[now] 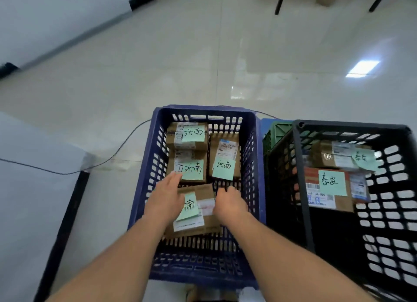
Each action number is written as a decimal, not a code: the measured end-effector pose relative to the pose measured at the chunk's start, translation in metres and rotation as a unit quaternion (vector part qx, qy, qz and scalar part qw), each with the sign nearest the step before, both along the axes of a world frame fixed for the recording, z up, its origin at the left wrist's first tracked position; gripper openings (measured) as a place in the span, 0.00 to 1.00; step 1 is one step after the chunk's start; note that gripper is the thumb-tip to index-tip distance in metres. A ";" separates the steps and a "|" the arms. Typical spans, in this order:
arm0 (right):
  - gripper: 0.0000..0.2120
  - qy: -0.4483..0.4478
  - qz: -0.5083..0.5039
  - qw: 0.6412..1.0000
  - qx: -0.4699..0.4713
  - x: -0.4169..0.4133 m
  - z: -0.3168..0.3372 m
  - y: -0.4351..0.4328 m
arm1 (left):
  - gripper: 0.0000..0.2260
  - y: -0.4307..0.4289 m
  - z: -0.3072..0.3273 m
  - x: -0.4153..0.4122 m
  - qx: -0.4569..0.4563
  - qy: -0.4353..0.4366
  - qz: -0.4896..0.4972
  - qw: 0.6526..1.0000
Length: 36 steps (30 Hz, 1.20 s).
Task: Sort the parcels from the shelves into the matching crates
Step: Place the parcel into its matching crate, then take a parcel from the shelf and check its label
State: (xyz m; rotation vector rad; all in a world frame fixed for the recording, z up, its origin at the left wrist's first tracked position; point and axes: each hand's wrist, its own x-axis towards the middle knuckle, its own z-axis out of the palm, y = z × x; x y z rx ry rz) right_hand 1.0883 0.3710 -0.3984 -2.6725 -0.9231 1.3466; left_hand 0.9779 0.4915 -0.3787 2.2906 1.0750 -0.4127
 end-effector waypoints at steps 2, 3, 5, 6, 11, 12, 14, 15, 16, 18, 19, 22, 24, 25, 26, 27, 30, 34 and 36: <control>0.22 -0.009 0.031 0.999 0.012 -0.008 -0.003 0.005 | 0.28 0.003 -0.002 -0.010 0.019 0.018 0.001 1.000; 0.22 -0.010 0.041 0.999 0.015 -0.011 -0.006 0.007 | 0.29 0.003 -0.006 -0.014 0.025 0.031 0.002 0.999; 0.22 -0.006 0.048 0.999 0.013 -0.017 -0.018 0.009 | 0.32 -0.002 -0.024 -0.020 0.025 0.066 -0.007 0.998; 0.22 -0.001 0.049 0.999 0.011 -0.019 -0.026 0.009 | 0.33 -0.006 -0.035 -0.024 0.018 0.086 -0.011 0.996; 0.24 0.017 0.050 0.999 0.008 -0.034 -0.069 -0.003 | 0.39 -0.027 -0.091 -0.046 0.015 0.198 -0.069 0.978; 0.25 0.018 0.053 0.998 -0.002 -0.035 -0.077 -0.004 | 0.40 -0.029 -0.101 -0.050 0.023 0.218 -0.076 0.973; 0.24 0.028 0.058 0.998 -0.028 -0.040 -0.091 -0.007 | 0.40 -0.030 -0.115 -0.055 0.028 0.256 -0.081 0.963; 0.24 0.033 0.060 0.997 -0.037 -0.043 -0.096 -0.007 | 0.40 -0.031 -0.121 -0.056 0.027 0.270 -0.082 0.959; 0.25 0.034 0.060 0.997 -0.041 -0.046 -0.100 -0.007 | 0.39 -0.031 -0.126 -0.056 0.032 0.277 -0.085 0.956; 0.26 0.022 0.061 0.997 -0.039 -0.052 -0.105 -0.005 | 0.37 -0.030 -0.132 -0.056 0.056 0.270 -0.090 0.957; 0.26 0.014 0.064 0.997 -0.035 -0.054 -0.106 -0.003 | 0.36 -0.028 -0.134 -0.057 0.071 0.259 -0.095 0.958; 0.25 0.019 0.073 0.997 -0.024 -0.058 -0.104 0.003 | 0.33 -0.019 -0.132 -0.060 0.116 0.235 -0.107 0.959; 0.26 0.031 0.085 0.995 -0.030 -0.059 -0.098 0.006 | 0.32 -0.009 -0.125 -0.058 0.119 0.230 -0.107 0.960; 0.26 0.029 0.092 0.995 -0.037 -0.059 -0.093 0.007 | 0.32 -0.006 -0.121 -0.057 0.109 0.228 -0.106 0.962; 0.27 0.023 0.099 0.994 -0.046 -0.059 -0.086 0.008 | 0.32 -0.003 -0.115 -0.055 0.097 0.225 -0.105 0.964; 0.27 0.013 0.108 0.993 -0.053 -0.058 -0.077 0.009 | 0.31 -0.001 -0.109 -0.054 0.085 0.219 -0.103 0.966; 0.26 -0.030 0.141 0.988 -0.055 -0.058 -0.044 0.016 | 0.30 -0.001 -0.084 -0.052 0.065 0.175 -0.102 0.977; 0.25 -0.093 0.167 0.981 -0.030 -0.059 0.014 0.028 | 0.30 -0.007 -0.034 -0.058 0.055 0.121 -0.093 0.987; 0.23 -0.122 0.173 0.977 -0.001 -0.064 0.044 0.032 | 0.30 -0.011 -0.008 -0.065 0.071 0.095 -0.078 0.990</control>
